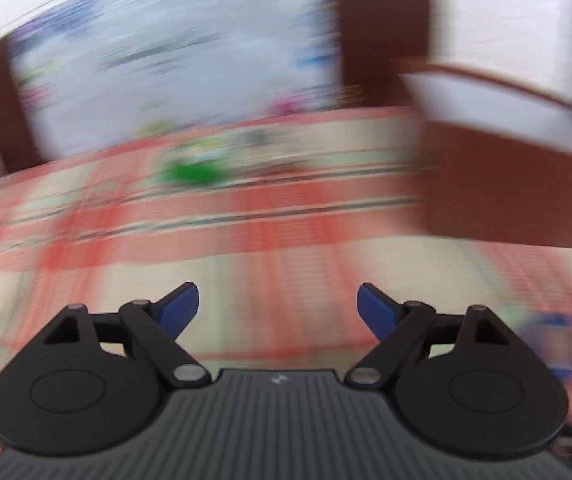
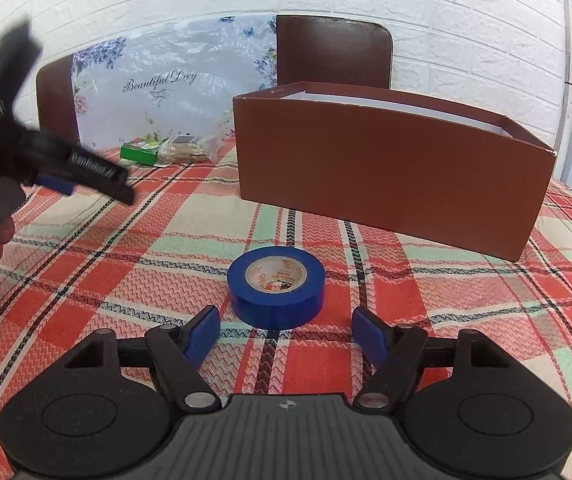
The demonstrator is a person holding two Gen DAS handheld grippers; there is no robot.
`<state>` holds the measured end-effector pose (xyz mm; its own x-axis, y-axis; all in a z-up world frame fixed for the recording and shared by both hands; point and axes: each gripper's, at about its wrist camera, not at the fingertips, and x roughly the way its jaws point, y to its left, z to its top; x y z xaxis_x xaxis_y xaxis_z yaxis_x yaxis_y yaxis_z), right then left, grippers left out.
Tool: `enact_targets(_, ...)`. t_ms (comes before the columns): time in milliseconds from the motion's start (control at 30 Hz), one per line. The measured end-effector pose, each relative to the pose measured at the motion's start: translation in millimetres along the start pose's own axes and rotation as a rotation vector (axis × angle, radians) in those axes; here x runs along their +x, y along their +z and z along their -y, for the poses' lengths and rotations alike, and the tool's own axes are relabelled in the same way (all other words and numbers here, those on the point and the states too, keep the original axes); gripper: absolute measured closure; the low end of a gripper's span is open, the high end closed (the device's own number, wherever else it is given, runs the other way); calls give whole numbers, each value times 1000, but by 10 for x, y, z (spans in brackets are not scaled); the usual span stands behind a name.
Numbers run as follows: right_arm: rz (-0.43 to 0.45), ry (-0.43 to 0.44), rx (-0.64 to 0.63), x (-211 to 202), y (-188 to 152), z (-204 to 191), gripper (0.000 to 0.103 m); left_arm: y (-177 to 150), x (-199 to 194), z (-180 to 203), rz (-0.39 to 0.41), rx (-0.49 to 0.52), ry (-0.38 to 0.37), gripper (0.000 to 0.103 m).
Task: Organize objects
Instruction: 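Grasp the blue tape roll with the left tool, then carry the blue tape toward the brown box with the left tool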
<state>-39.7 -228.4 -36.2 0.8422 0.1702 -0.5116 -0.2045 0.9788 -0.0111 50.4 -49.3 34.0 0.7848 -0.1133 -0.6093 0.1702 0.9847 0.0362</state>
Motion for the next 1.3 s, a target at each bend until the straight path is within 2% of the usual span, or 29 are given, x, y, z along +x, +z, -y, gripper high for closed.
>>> enact_targets(67,-3,-4,-6,6,2,-8,32,29,-110,304,5,65,-155,15)
enact_targets(133,-4,-5,-9,6,2,-8,32,36,-139,537,-23,126,-267,15)
enact_targets(267,-3,-6,-11,3,2,-6,32,30,-62,705,-83,144,-339,16)
enact_targets(433,-10,-12,-18,22,20,-19,31,-17,-21,557,-149,52,-370,18)
enact_targets(533,-22,-13,-17,12,34,-10,31,-1,4,499,-188,27,-398,25)
enact_targets(600,-33,-14,-24,-20,40,22,32,26,5,485,-210,15,-425,26)
enact_targets(700,-53,-23,-42,-34,68,93,32,79,27,481,-229,12,-433,28)
enact_targets(800,-81,8,-28,8,128,171,32,104,47,491,-247,9,-435,28)
enact_targets(967,-88,49,-80,156,246,137,32,97,121,627,-272,46,-439,29)
enact_targets(1067,-81,69,-91,217,271,120,36,56,226,702,-318,72,-421,46)
enact_targets(1100,-82,89,-91,238,277,117,44,30,263,721,-335,81,-413,58)
enact_targets(1167,-67,94,-115,258,277,76,48,-2,282,729,-328,80,-410,65)
enact_targets(1200,-56,92,-130,261,275,42,48,-2,283,737,-328,80,-419,78)
enact_targets(1300,6,74,-123,195,318,33,48,76,205,752,-308,82,-401,80)
